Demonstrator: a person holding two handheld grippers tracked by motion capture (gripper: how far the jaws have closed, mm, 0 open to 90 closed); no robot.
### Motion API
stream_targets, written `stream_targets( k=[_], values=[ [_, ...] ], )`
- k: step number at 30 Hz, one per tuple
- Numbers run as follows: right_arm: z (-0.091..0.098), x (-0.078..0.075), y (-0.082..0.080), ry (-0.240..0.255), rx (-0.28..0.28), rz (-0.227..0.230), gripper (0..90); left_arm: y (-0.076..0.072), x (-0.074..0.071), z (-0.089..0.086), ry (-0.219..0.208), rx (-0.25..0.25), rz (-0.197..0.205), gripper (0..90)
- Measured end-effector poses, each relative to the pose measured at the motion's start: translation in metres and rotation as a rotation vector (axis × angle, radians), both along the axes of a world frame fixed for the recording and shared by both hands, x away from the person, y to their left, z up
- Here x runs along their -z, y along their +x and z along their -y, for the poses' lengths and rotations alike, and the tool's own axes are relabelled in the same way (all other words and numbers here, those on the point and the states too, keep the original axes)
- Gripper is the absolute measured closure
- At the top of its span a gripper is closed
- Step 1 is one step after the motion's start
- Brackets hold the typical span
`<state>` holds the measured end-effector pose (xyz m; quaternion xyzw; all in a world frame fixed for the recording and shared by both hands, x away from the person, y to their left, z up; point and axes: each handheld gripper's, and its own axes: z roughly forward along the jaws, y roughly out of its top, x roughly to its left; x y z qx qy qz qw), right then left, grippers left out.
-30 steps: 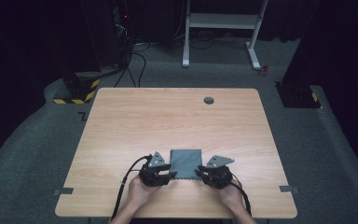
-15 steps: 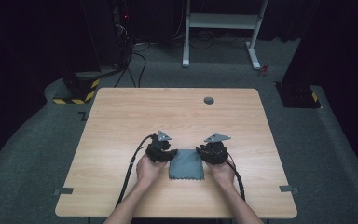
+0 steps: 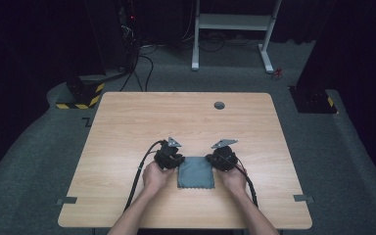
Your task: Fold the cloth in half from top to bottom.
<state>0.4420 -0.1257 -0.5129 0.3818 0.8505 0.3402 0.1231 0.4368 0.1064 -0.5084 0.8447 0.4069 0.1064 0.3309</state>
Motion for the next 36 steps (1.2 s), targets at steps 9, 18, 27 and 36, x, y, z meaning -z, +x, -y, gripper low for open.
stream_targets(
  k=[9, 18, 27, 36],
  values=[
    [-0.003, -0.006, 0.002, -0.021, 0.010, 0.053, 87.7, 0.005, 0.001, -0.001, 0.002, 0.002, 0.048, 87.5],
    [-0.009, -0.002, 0.011, -0.039, 0.036, 0.053, 87.6, 0.015, 0.006, -0.005, -0.024, -0.033, 0.084, 87.3],
    [-0.014, -0.001, 0.027, -0.062, 0.060, 0.054, 87.5, 0.029, 0.005, -0.002, 0.007, -0.048, 0.095, 86.5],
    [-0.011, -0.008, 0.022, -0.004, 0.079, 0.069, 79.4, 0.015, -0.006, -0.003, -0.042, -0.034, 0.127, 75.3]
  ],
)
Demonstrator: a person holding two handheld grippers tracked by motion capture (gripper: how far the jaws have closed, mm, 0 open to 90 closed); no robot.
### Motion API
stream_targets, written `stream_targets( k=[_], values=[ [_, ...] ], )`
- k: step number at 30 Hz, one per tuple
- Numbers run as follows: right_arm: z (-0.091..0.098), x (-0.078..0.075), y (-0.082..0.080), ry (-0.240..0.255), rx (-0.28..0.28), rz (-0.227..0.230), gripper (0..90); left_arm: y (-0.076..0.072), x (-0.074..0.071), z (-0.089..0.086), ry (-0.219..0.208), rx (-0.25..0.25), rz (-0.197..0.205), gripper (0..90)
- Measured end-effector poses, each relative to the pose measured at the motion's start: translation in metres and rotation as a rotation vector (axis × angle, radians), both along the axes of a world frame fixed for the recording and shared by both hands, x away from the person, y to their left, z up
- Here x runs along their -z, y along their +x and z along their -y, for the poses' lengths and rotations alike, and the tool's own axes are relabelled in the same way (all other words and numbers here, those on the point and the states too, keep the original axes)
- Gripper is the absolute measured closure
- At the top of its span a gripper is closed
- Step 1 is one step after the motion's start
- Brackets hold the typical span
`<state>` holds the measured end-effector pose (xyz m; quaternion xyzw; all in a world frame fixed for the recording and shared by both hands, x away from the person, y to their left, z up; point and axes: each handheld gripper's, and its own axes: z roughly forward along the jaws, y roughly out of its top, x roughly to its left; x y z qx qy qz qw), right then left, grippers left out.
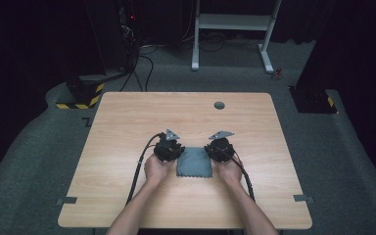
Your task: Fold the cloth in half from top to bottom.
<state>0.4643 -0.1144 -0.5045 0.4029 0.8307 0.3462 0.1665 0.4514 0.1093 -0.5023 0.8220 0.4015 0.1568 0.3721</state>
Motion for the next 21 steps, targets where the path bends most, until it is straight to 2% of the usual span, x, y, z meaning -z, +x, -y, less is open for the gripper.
stream_targets(
  k=[4, 7, 10, 13, 15, 18, 21],
  values=[
    [-0.007, -0.003, -0.013, -0.002, -0.070, 0.019, 88.4, -0.008, 0.004, 0.007, 0.039, 0.044, 0.007, 80.9],
    [-0.010, 0.002, -0.018, -0.013, -0.104, 0.002, 89.8, -0.010, 0.008, 0.006, 0.029, 0.046, -0.012, 85.1],
    [-0.007, 0.008, -0.018, -0.013, -0.100, -0.016, 89.9, -0.012, 0.011, 0.002, 0.044, 0.049, -0.013, 87.4],
    [0.000, 0.011, -0.019, 0.012, -0.085, -0.028, 89.9, -0.016, 0.012, -0.002, 0.037, 0.048, -0.019, 88.2],
    [0.002, 0.011, -0.020, -0.008, -0.086, -0.012, 89.8, -0.018, 0.012, -0.003, 0.037, 0.051, -0.021, 88.3],
    [0.005, 0.011, -0.023, -0.013, -0.073, -0.006, 89.1, -0.022, 0.011, -0.006, 0.043, 0.050, -0.019, 88.0],
    [0.008, 0.009, -0.028, -0.004, -0.078, 0.000, 86.7, -0.029, 0.008, -0.009, 0.020, 0.048, -0.008, 86.5]
  ],
)
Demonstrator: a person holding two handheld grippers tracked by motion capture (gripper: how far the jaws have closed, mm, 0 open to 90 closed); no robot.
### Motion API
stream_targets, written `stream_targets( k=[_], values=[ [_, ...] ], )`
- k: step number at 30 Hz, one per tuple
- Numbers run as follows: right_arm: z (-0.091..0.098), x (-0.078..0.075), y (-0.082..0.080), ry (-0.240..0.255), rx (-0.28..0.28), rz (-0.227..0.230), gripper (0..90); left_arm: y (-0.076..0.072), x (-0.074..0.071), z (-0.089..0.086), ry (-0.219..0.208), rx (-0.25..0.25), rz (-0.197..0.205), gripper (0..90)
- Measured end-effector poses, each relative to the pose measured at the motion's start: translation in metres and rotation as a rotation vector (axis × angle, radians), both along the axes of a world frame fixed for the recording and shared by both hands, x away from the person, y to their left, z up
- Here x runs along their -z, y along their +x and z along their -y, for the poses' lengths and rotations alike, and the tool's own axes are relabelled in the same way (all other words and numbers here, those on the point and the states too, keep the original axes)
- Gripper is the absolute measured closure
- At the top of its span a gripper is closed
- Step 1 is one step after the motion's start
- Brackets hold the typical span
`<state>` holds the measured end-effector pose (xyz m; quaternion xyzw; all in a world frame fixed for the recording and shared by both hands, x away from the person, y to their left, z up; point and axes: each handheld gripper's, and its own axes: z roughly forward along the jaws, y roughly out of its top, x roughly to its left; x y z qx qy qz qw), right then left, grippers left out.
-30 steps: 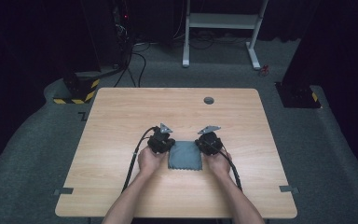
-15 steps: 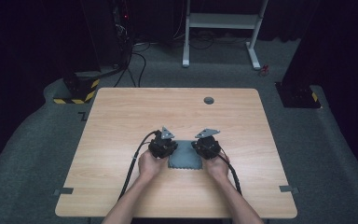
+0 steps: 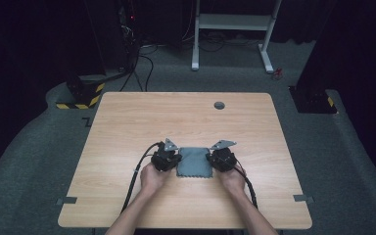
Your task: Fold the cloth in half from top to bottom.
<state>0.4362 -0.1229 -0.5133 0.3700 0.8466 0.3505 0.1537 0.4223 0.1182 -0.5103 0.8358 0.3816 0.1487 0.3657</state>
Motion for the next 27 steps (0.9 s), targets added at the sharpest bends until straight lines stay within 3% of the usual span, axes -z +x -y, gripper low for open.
stream_targets(
  k=[4, 7, 9, 13, 16, 18, 22, 27],
  values=[
    [0.000, -0.007, -0.018, 0.065, -0.051, 0.003, 85.4, -0.017, -0.001, 0.002, -0.026, 0.043, 0.011, 83.9],
    [-0.003, -0.005, -0.031, 0.046, -0.091, 0.014, 84.8, -0.027, 0.004, 0.007, -0.014, 0.073, 0.008, 80.3],
    [-0.003, 0.000, -0.034, 0.031, -0.094, 0.001, 83.9, -0.030, 0.007, 0.008, -0.001, 0.079, 0.010, 79.6],
    [0.005, 0.006, -0.039, 0.035, -0.088, 0.002, 81.2, -0.036, 0.009, 0.003, -0.017, 0.073, 0.018, 77.6],
    [0.006, 0.006, -0.044, 0.001, -0.093, 0.033, 77.0, -0.041, 0.009, 0.003, 0.001, 0.066, 0.038, 76.6],
    [0.009, 0.005, -0.045, 0.010, -0.081, 0.011, 74.1, -0.044, 0.010, 0.003, 0.004, 0.063, 0.044, 75.8],
    [0.012, 0.008, -0.048, 0.039, -0.066, 0.020, 72.9, -0.046, 0.010, 0.002, -0.002, 0.056, 0.049, 73.5],
    [0.012, 0.009, -0.049, 0.038, -0.053, 0.034, 69.0, -0.053, 0.011, 0.003, 0.001, 0.074, 0.056, 59.5]
  ],
)
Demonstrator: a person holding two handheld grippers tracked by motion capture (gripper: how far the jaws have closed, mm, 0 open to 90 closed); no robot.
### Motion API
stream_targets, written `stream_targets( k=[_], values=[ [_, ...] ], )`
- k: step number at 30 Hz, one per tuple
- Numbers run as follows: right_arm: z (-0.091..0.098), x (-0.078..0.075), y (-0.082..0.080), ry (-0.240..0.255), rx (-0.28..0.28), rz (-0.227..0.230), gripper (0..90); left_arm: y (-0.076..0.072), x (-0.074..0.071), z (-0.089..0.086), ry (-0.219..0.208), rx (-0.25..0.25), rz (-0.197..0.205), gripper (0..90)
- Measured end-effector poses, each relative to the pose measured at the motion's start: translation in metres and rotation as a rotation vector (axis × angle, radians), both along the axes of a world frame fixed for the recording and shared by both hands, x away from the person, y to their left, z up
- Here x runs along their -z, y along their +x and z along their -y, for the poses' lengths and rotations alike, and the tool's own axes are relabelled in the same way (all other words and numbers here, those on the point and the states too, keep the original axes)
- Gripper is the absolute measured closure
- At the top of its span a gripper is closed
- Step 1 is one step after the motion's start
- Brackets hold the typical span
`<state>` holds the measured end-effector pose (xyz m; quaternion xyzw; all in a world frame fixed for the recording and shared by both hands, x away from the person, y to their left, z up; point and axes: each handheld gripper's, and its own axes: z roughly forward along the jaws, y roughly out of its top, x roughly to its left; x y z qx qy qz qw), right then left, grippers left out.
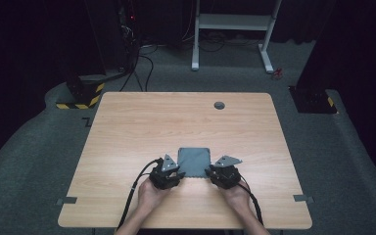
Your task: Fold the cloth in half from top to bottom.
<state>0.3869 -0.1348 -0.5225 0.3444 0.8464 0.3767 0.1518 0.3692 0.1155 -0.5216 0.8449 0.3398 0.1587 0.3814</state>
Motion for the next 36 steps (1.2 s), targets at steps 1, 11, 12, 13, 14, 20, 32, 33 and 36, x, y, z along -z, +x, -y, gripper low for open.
stream_targets(
  k=[1, 11, 12, 13, 14, 20, 32, 33, 36],
  values=[
    [0.001, 0.001, 0.001, 0.009, -0.006, 0.001, 68.7, -0.001, 0.001, 0.000, 0.000, 0.002, 0.015, 59.0],
    [0.002, -0.001, -0.001, 0.013, 0.038, -0.015, 60.6, -0.005, 0.001, -0.007, -0.058, -0.043, -0.011, 46.2],
    [0.003, -0.001, -0.002, 0.011, 0.035, -0.013, 60.5, -0.005, 0.001, -0.009, -0.069, -0.047, -0.015, 46.0],
    [0.003, -0.002, -0.003, 0.009, 0.035, -0.013, 60.3, -0.004, -0.001, -0.013, -0.093, -0.053, -0.018, 45.6],
    [0.004, -0.002, -0.004, 0.008, 0.039, -0.011, 60.2, -0.004, -0.002, -0.015, -0.118, -0.064, -0.021, 45.2],
    [0.012, -0.008, -0.007, 0.058, 0.061, 0.003, 59.7, -0.003, -0.005, -0.027, -0.177, -0.093, -0.029, 43.3],
    [0.026, -0.021, -0.009, 0.113, 0.076, 0.027, 58.9, -0.004, -0.009, -0.035, -0.195, -0.102, -0.032, 39.0],
    [0.027, -0.022, -0.010, 0.117, 0.079, 0.025, 58.9, -0.004, -0.010, -0.037, -0.196, -0.107, -0.037, 38.5],
    [0.030, -0.023, -0.010, 0.124, 0.082, 0.025, 58.5, -0.004, -0.011, -0.041, -0.220, -0.116, -0.040, 38.2]
  ],
)
